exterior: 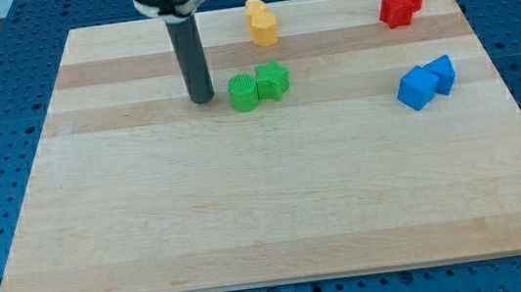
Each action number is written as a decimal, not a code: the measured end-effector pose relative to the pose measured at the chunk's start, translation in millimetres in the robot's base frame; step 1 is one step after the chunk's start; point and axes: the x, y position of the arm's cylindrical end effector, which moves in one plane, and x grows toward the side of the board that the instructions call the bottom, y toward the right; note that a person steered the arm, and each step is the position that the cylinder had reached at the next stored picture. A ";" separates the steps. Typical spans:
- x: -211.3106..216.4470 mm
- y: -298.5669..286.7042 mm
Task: Push the group of blocks a bit left
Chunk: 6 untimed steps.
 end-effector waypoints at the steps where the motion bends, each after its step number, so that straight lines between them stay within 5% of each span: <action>1: 35.5 10.9; 3: 27.5 79.9; 6: 7.2 37.9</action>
